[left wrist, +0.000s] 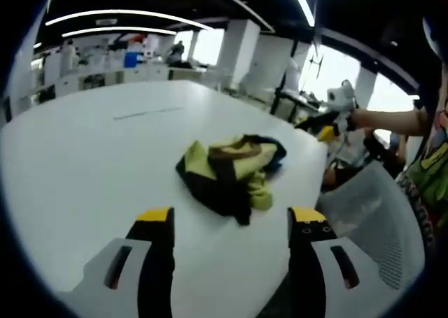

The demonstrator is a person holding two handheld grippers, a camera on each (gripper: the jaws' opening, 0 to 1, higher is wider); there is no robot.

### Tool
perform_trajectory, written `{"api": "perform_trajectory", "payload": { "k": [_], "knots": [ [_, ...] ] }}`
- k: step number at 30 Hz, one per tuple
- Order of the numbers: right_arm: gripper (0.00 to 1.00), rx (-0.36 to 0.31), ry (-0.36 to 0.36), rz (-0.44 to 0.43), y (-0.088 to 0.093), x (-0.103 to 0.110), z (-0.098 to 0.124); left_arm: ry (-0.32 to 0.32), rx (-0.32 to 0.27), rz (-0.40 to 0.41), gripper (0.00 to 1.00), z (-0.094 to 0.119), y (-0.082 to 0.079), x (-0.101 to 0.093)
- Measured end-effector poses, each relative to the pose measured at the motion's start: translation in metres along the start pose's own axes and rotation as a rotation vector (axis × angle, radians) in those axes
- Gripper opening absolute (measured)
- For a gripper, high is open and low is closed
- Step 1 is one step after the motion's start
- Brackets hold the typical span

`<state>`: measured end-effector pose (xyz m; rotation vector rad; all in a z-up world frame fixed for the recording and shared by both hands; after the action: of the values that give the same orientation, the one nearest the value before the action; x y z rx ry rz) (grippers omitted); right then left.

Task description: Fold the garment on the visible template until the final outline fits inside the template.

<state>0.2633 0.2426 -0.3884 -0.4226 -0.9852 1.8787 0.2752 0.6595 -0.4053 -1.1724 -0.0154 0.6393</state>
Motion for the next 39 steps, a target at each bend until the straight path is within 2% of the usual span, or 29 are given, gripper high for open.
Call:
{"api": "perform_trajectory", "payload": {
  "k": [12, 16, 19, 26, 30, 33, 39],
  "knots": [
    [0.72, -0.027, 0.007, 0.016, 0.000, 0.002, 0.005, -0.019, -0.009, -0.005, 0.57, -0.007, -0.002, -0.008],
    [0.71, -0.038, -0.015, 0.031, -0.001, 0.002, 0.001, -0.041, -0.025, -0.005, 0.54, -0.008, -0.004, -0.008],
    [0.66, -0.043, -0.019, 0.052, -0.003, 0.002, -0.004, -0.055, -0.033, -0.004, 0.52, -0.010, -0.005, -0.010],
    [0.62, -0.061, -0.039, 0.058, -0.008, -0.002, -0.013, -0.077, -0.036, 0.002, 0.48, -0.019, -0.005, -0.012],
    [0.52, -0.059, -0.028, 0.086, -0.009, -0.004, -0.015, -0.089, -0.036, 0.005, 0.44, -0.023, -0.006, -0.011],
    [0.49, -0.073, -0.024, 0.080, -0.011, -0.005, -0.019, -0.107, -0.038, 0.017, 0.39, -0.031, -0.009, -0.009],
    [0.39, -0.103, 0.009, 0.082, -0.018, -0.007, -0.029, -0.148, -0.061, 0.018, 0.32, -0.049, -0.020, -0.008]
  ]
}}
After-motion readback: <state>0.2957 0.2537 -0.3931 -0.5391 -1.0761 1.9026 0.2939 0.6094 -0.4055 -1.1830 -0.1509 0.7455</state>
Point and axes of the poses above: the point that each gripper's makers call its tool centre point, and the gripper's own axes: z roughly backward along the fingers, x roughly to its left, y roughly out of its underside, the point moved 9 cm from there along z, roughly backward along the fingers, and after that the axes turned 9 degrees about y, right-handed, at the moved point
